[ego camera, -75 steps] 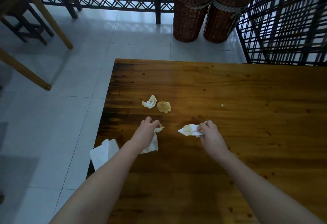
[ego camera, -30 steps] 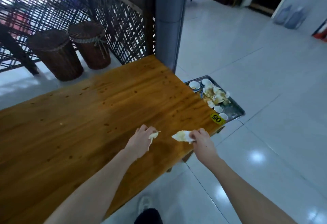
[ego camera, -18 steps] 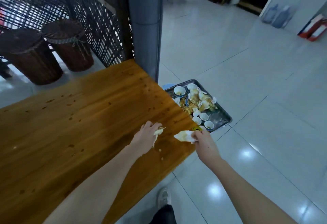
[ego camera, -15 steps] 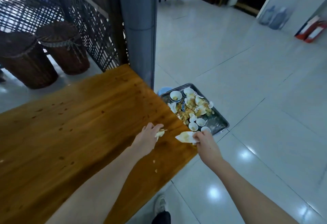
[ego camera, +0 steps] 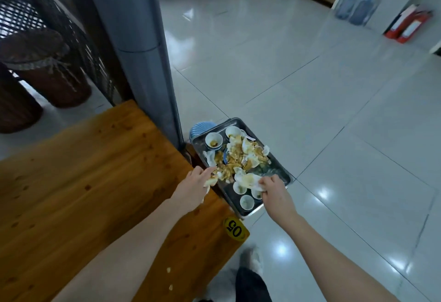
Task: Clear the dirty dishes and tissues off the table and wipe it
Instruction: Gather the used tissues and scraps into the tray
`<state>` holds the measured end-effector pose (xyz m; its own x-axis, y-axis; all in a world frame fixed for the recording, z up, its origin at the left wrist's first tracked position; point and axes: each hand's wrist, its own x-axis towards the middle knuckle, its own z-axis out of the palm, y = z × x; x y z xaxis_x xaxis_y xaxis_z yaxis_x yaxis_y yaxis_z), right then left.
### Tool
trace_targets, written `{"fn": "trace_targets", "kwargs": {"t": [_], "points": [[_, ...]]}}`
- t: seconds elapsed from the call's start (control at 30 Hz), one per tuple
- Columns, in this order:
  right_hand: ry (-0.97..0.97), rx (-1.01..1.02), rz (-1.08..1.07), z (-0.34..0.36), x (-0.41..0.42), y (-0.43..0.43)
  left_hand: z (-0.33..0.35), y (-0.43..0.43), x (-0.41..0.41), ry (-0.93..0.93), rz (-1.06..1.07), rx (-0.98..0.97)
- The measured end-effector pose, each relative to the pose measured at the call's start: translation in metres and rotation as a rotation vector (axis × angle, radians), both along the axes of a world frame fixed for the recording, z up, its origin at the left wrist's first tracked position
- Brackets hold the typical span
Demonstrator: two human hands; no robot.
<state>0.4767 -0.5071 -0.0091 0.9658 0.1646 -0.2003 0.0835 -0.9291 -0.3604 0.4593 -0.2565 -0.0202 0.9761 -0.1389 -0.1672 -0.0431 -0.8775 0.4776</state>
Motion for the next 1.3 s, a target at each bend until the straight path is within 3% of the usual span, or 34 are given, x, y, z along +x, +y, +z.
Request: {"fn": "trace_targets", "kwargs": {"t": [0.5, 0.8, 0.93, 1.13, 1.3], "points": [[0.158, -0.011, 0.213, -0.076, 0.190, -0.034, -0.061, -0.082, 0.149, 0.177, 0.177, -0.044], [0.275, -0.001, 0.337, -0.121, 0.257, -0.046, -0.086, -0.116, 0.223, 0.223, 0.264, -0.086], [0.326, 0.013, 0.382, -0.131, 0.270, -0.053, -0.092, -0.119, 0.236, 0.302, 0.260, -0.163], [0.318, -0.063, 0.423, -0.129, 0.283, -0.063, -0.097, -0.112, 0.233, 0.420, 0.269, -0.046], [0.278, -0.105, 0.438, -0.114, 0.280, -0.058, -0.087, -0.098, 0.215, 0.375, 0.347, -0.034]]}}
